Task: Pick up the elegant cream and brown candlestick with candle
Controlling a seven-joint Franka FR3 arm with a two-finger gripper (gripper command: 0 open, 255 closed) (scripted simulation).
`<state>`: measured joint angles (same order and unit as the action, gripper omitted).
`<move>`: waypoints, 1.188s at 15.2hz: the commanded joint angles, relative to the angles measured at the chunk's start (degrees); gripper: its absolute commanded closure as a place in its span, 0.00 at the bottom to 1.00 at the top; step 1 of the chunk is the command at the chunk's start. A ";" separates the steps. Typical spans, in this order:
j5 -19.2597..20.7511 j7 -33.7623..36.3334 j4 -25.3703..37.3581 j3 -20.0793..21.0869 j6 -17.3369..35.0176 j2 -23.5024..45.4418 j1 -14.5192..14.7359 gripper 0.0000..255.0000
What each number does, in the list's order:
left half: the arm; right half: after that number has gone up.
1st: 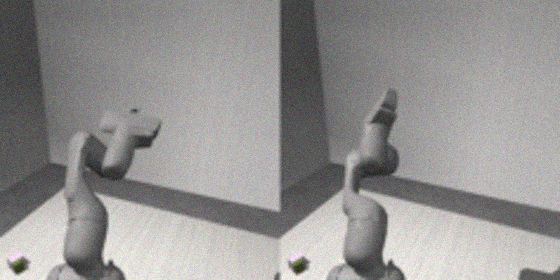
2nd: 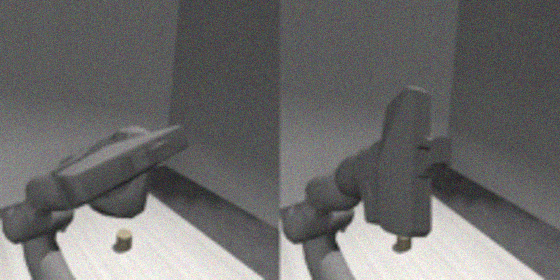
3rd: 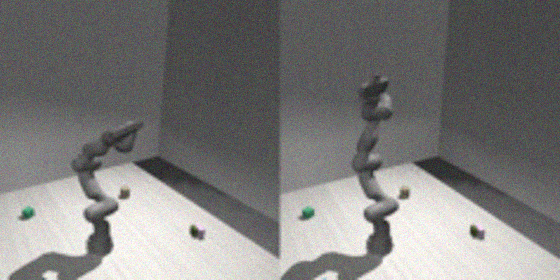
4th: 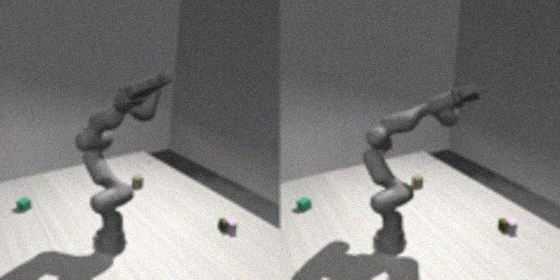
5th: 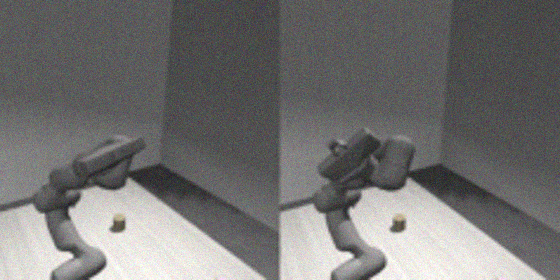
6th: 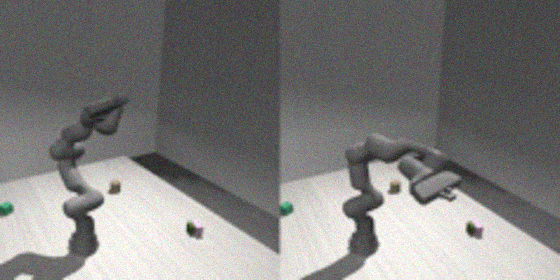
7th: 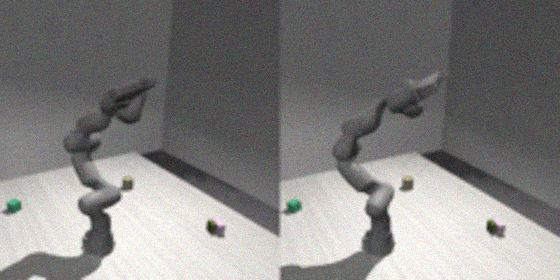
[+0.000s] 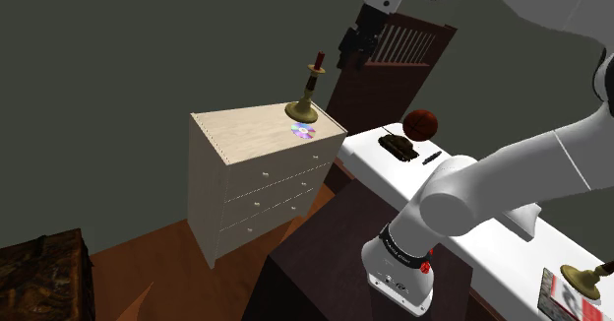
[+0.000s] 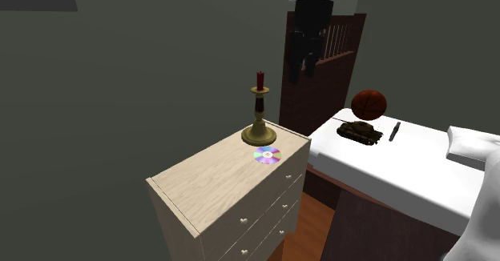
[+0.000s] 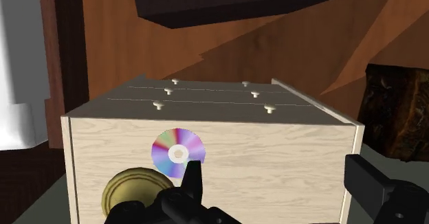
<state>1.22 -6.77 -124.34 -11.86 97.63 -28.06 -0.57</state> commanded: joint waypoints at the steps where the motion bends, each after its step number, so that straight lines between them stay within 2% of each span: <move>1: 0.23 -2.87 3.46 -1.73 0.82 4.42 0.04 0.00; 6: -0.46 -9.96 11.87 -5.64 2.32 14.80 -0.14 0.00; 11: -2.99 -17.15 22.46 -8.72 2.32 26.16 -1.11 0.00; 18: -8.59 -26.29 42.48 -10.64 -1.22 44.09 -5.36 0.00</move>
<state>-6.53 -31.73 -85.19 -22.33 97.27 13.37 -5.11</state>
